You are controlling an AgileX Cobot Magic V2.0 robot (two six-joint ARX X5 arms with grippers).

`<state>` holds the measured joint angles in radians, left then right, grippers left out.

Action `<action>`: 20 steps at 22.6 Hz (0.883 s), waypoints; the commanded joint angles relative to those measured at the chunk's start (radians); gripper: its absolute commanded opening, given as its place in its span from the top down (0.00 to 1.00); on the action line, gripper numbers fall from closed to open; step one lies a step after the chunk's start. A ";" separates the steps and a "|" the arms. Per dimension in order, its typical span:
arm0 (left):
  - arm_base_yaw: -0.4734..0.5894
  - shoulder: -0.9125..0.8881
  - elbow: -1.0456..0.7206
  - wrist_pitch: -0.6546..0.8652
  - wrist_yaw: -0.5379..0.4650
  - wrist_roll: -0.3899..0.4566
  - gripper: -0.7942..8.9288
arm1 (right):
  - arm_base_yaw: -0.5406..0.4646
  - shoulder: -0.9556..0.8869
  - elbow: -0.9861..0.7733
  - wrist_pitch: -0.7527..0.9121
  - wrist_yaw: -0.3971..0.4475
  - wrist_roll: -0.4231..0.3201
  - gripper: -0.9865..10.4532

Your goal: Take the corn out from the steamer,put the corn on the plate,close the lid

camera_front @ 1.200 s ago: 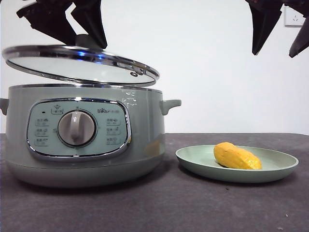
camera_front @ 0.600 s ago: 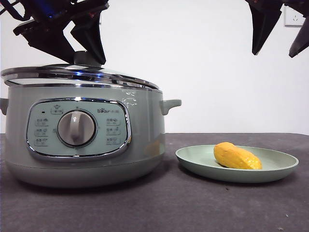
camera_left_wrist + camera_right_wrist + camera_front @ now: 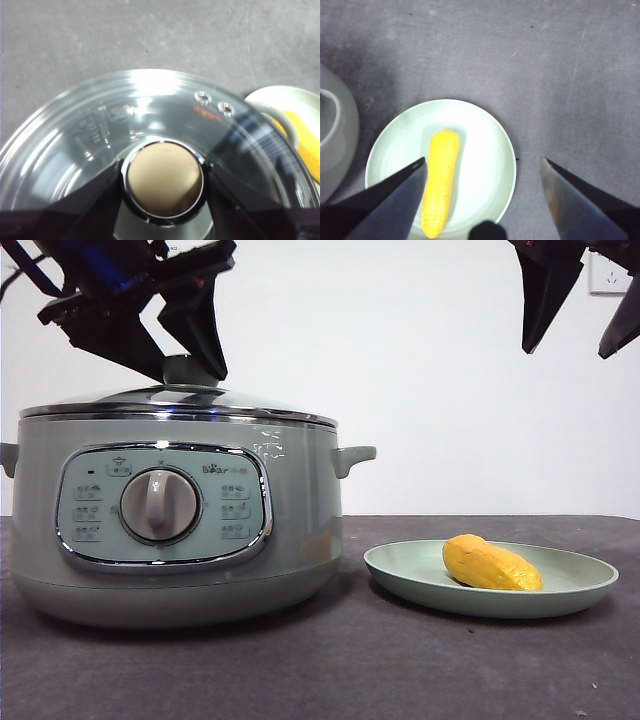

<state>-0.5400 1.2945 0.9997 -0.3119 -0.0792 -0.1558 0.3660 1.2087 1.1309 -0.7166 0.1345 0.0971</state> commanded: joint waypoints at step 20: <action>0.004 -0.304 0.003 -0.179 0.001 0.031 0.70 | 0.003 -0.103 -0.009 -0.026 -0.140 -0.043 0.68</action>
<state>-0.5381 0.9966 1.0126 -0.4892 -0.0784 -0.1375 0.3668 1.1084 1.1309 -0.7425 -0.0013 0.0631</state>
